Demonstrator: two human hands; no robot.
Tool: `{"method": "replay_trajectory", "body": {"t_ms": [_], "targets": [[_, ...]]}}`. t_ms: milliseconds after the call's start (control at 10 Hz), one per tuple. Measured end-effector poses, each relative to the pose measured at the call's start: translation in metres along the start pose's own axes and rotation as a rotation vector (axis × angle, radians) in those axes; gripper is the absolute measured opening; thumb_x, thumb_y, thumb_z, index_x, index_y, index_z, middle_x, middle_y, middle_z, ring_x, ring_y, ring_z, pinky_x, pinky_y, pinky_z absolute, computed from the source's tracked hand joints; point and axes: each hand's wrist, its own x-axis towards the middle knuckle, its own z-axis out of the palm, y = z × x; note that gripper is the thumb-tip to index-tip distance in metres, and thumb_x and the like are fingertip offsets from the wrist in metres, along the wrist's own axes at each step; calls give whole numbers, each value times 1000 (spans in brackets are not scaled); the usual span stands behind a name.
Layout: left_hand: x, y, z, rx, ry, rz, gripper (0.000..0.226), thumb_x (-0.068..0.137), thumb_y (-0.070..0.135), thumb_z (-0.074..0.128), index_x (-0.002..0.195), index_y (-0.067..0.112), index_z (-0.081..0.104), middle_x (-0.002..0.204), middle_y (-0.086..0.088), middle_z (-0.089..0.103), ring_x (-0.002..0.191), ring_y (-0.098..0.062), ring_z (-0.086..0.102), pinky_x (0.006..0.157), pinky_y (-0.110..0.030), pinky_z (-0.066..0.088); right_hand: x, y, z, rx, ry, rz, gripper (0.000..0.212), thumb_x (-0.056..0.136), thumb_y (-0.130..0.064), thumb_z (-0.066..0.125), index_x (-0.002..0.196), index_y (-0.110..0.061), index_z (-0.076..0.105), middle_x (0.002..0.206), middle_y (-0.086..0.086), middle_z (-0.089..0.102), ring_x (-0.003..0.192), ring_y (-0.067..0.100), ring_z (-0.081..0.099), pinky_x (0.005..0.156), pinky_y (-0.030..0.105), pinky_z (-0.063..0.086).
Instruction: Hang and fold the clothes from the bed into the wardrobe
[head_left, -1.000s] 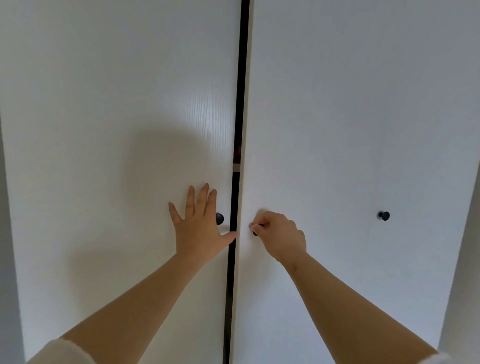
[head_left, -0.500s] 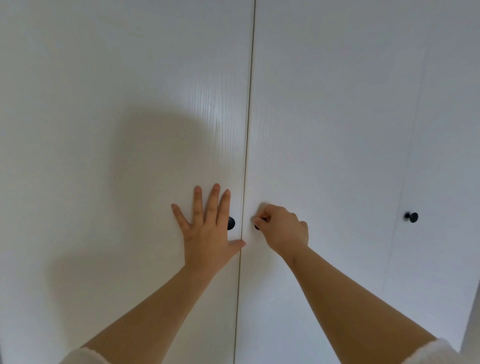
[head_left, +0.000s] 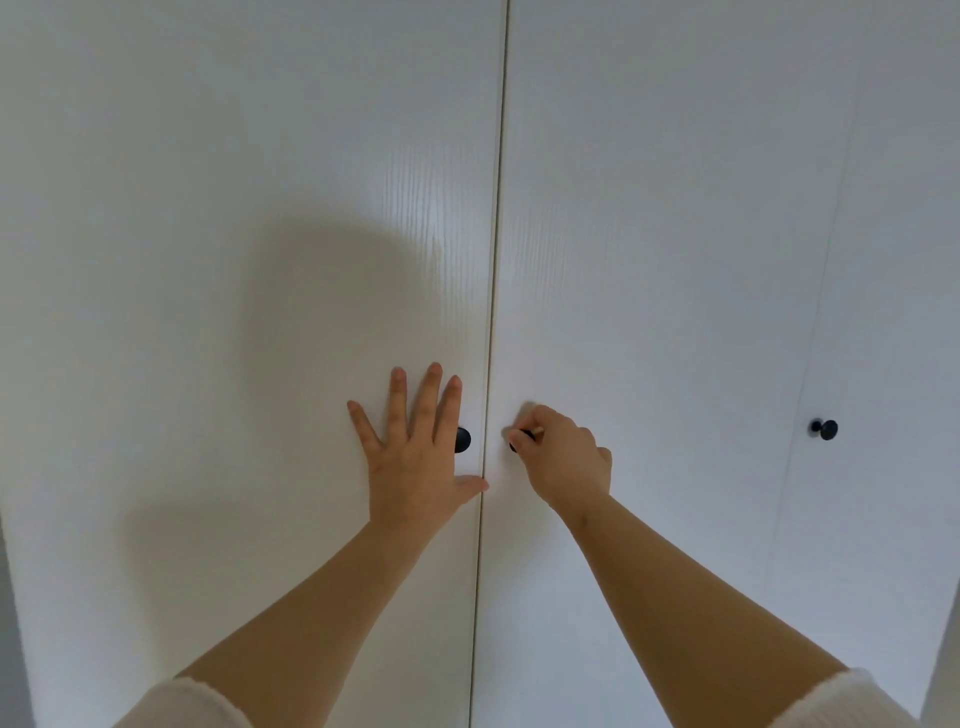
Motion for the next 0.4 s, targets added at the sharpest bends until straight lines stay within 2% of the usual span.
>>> {"method": "replay_trajectory", "body": {"t_ms": [100,200,300,400], "targets": [[1,-3,-5,-30,-97,3,130,58,68,68,145,22,-17,153,-2,-23,137,-33,-26,104,-67,-5,-2,3,-1,72,-56,28,11,96,-28,41,90,-29,51,94,-5,63,93,20,52,76,32,31],[-8,-6,-7,-33,-186,-31,128,72,53,62,123,23,-51,129,3,-57,123,-24,-48,104,-62,-17,-17,7,-3,59,-193,44,36,95,-28,40,130,-39,38,115,-1,60,102,23,51,85,35,37],[-26,3,-19,-51,-246,-17,128,74,51,62,121,24,-53,128,1,-58,121,-25,-50,102,-60,-20,-43,16,-8,41,-217,-4,62,94,-33,46,145,-40,12,129,3,53,115,27,48,90,38,40],[-39,15,-33,-34,-274,-20,127,75,54,61,118,27,-55,134,2,-53,120,-25,-51,104,-59,-17,-59,26,-25,80,-204,15,62,94,-35,47,147,-35,14,140,2,45,123,29,43,97,39,37]]}}
